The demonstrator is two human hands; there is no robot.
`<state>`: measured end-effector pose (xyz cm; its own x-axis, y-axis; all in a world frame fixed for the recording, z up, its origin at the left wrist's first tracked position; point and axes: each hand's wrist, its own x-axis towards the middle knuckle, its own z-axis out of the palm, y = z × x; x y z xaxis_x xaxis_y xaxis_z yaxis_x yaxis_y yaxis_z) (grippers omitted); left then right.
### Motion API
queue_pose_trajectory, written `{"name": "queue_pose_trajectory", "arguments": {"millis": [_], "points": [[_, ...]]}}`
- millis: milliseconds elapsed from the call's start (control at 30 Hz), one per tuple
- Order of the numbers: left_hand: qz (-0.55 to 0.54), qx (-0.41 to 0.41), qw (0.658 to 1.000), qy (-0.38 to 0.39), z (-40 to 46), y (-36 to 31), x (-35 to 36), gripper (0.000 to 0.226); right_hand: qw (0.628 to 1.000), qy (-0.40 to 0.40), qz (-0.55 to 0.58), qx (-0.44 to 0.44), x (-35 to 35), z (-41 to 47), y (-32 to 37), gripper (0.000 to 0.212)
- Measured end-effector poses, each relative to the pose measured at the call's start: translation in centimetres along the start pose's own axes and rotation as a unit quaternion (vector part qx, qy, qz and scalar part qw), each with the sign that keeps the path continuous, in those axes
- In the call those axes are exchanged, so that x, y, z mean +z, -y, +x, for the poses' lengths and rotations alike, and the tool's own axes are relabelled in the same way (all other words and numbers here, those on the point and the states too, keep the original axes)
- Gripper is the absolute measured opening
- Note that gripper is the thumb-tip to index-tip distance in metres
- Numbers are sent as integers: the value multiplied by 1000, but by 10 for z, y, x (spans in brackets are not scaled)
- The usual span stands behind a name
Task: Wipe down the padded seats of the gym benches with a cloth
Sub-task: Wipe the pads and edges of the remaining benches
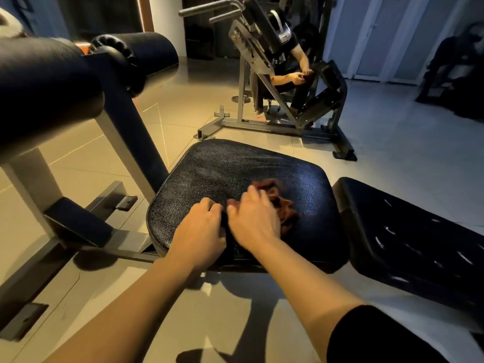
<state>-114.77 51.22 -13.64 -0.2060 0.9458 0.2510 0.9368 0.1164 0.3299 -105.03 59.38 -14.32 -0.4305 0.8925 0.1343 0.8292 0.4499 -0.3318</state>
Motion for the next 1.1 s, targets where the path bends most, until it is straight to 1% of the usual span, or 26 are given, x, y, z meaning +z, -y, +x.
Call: {"name": "queue_pose_trajectory", "arguments": {"millis": [33, 100, 133, 200, 233, 300, 367, 433, 467, 533, 600, 700, 767, 833, 900, 1000, 1067, 1100], "points": [[-3, -4, 1000, -2, -2, 2, -1, 33, 998, 14, 0, -55, 4, -3, 9, 55], [-6, -15, 1000, -5, -6, 4, -5, 34, 992, 42, -4, -120, 1, -6, 14, 55], [-8, -19, 1000, -5, -8, 5, -6, 33, 990, 37, -22, -136, -4, -6, 9, 57], [-6, -19, 1000, -6, -10, 4, -8, 31, 985, -7, -94, -148, -15, -7, -7, 63], [1, -15, 1000, -4, -11, 3, -8, 31, 982, -20, -129, -134, -20, -8, -18, 66], [15, -7, 1000, 6, -12, 1, -6, 33, 986, 4, -146, -76, -28, -10, -40, 67], [22, -6, 1000, 17, -13, 0, -6, 36, 996, 28, -86, -12, -31, -15, -61, 65], [23, -13, 999, 21, -13, 2, -8, 37, 999, 13, -9, 40, -31, -19, -70, 62], [24, -18, 999, 21, -13, 5, -10, 36, 999, 5, 7, 54, -29, -19, -68, 61], [26, -34, 999, 19, -15, 11, -14, 36, 999, 3, 8, 52, -21, -19, -53, 63], [29, -57, 998, 14, -16, 17, -18, 36, 1000, 13, 20, 13, -10, -19, -24, 65], [25, -83, 996, 3, -15, 24, -21, 34, 994, 23, 22, -105, 6, -20, 19, 62], [20, -90, 996, -2, -13, 28, -24, 35, 986, 28, 6, -166, 9, -14, 30, 57], [16, -91, 996, -3, -10, 34, -26, 37, 983, 35, -10, -178, 5, 0, 22, 55], [14, -85, 996, 0, -6, 40, -27, 39, 990, 29, -19, -135, -1, 17, 1, 55], [4, -72, 997, 8, 2, 49, -28, 40, 1000, -4, -17, -17, -7, 43, -33, 51], [0, -68, 998, 4, 8, 56, -29, 40, 999, -14, -9, 29, -4, 54, -32, 49], [-3, -69, 998, 3, 11, 59, -30, 40, 999, -9, 0, 31, 0, 58, -21, 49]]}}
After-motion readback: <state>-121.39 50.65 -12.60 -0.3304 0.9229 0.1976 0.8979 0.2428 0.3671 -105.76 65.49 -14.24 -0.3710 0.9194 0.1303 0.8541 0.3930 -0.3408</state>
